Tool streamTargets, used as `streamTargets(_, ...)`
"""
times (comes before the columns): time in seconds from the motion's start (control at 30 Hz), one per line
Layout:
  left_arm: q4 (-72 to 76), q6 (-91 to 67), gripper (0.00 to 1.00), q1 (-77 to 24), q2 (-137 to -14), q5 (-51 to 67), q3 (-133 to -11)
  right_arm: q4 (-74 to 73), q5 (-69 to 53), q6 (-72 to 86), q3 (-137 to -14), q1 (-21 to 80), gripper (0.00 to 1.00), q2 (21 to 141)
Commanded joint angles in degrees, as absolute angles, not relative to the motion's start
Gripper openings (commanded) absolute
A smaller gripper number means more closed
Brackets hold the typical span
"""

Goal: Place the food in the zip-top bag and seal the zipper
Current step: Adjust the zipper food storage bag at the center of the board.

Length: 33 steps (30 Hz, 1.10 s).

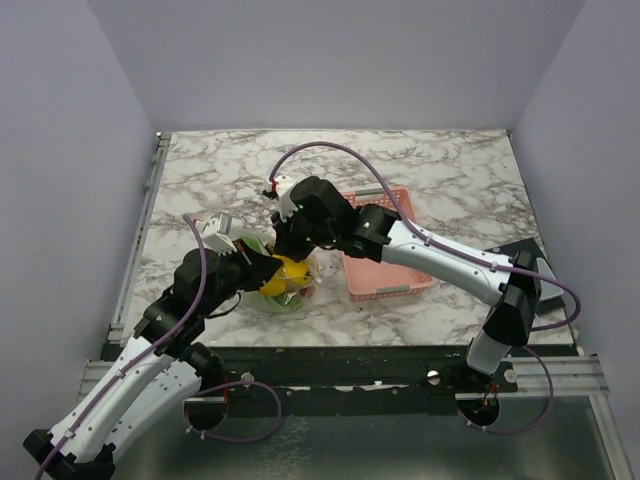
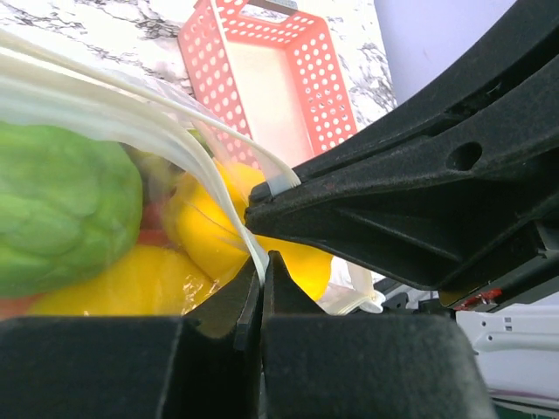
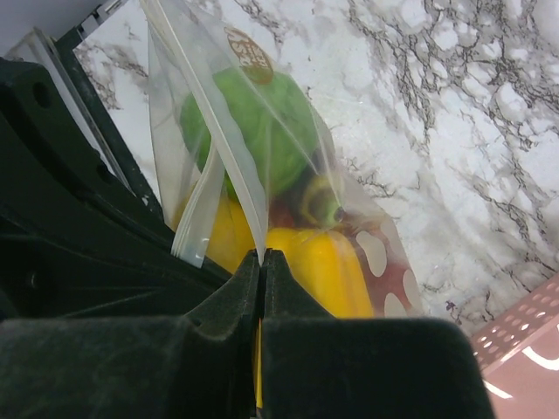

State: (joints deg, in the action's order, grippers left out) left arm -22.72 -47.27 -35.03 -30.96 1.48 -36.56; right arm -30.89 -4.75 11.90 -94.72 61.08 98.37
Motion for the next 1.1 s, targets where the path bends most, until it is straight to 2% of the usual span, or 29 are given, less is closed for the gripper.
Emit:
streamTargets(0.0, -16.3, -48.9, 0.0, -35.0, -29.3, -4.1, -34.6, -29.3, -9.3, 11.5, -92.0, 61.8, 0.01, 98.0)
streamTargets(0.47, -15.6, -51.6, 0.0, -35.0, -25.8, -6.5, -29.6, -29.4, -8.0, 8.4, -93.1, 61.8, 0.02, 100.2)
streamTargets(0.67, -15.5, -51.7, 0.0, -35.0, -25.6, -6.3, -29.4, -29.2, -6.7, 8.8, -92.9, 61.8, 0.23, 99.9)
streamTargets(0.77, -15.5, -52.0, 0.0, -35.0, -24.6, -5.9, -28.9, -29.0, -4.9, 9.2, -92.6, 61.8, 0.4, 98.5)
streamTargets(0.93, -15.8, -53.7, 0.0, -35.0, -21.0, -6.0, -27.5, -28.3, -1.6, 9.9, -90.9, 61.8, 0.54, 95.0)
streamTargets(1.07, -16.3, -53.9, 0.0, -35.0, -20.4, -6.1, -27.2, -26.7, -0.3, 10.9, -87.9, 61.8, 0.6, 91.1)
